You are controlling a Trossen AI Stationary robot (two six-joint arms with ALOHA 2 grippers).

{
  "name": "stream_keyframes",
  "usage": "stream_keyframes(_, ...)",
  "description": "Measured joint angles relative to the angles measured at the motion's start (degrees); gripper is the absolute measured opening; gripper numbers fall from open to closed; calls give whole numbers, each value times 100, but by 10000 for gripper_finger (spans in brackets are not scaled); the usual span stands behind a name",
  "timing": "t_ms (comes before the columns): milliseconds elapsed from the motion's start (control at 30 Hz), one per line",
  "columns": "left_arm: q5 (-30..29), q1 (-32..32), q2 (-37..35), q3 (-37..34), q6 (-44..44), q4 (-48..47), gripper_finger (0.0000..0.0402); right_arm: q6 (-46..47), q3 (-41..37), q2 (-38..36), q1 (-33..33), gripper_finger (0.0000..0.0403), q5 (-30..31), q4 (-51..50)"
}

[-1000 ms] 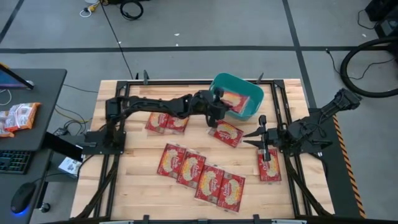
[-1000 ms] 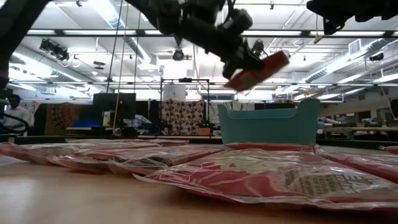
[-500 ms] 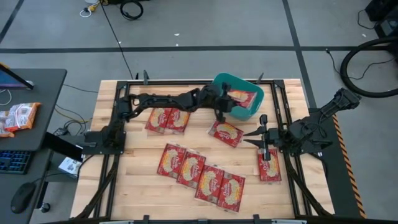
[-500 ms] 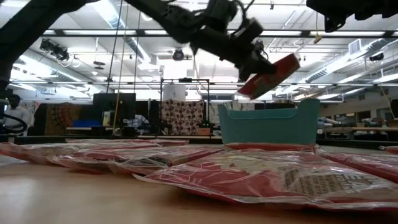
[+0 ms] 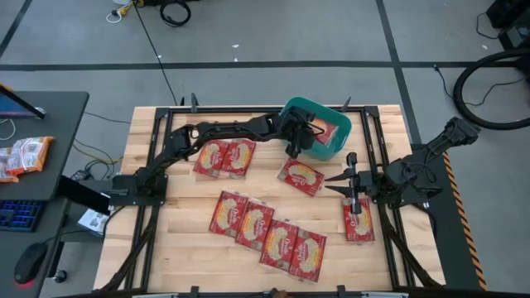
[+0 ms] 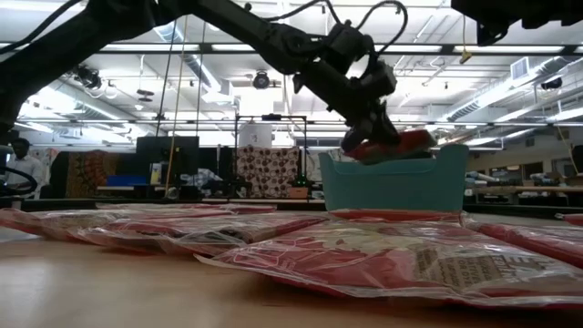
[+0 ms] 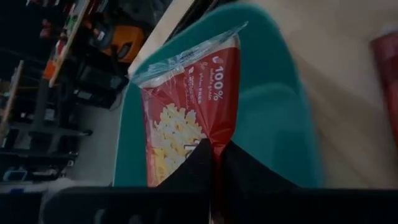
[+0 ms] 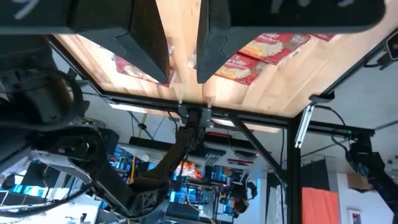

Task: Sort popcorn bags into baskets
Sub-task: Put the popcorn bag into the bin

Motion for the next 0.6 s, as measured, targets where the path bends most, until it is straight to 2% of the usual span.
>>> stream_keyframes(100,-330,-5,23,3,98,84,72,-24,0,0,50,86,0,-1)
stream_keyframes(267,-280,-10,65,0,-159,-274,150,-30,0,0,124,86,4,0)
stream_keyframes(367,-273,-91,9,-2,-550,-639,183,-37,0,0,165,86,5,-4)
stream_keyframes(467,-269,-223,-194,-9,-961,-918,193,-37,0,0,196,86,14,-4)
stream_keyframes(600,-254,-407,-527,1,-1252,-1276,185,-36,0,0,198,86,24,-3)
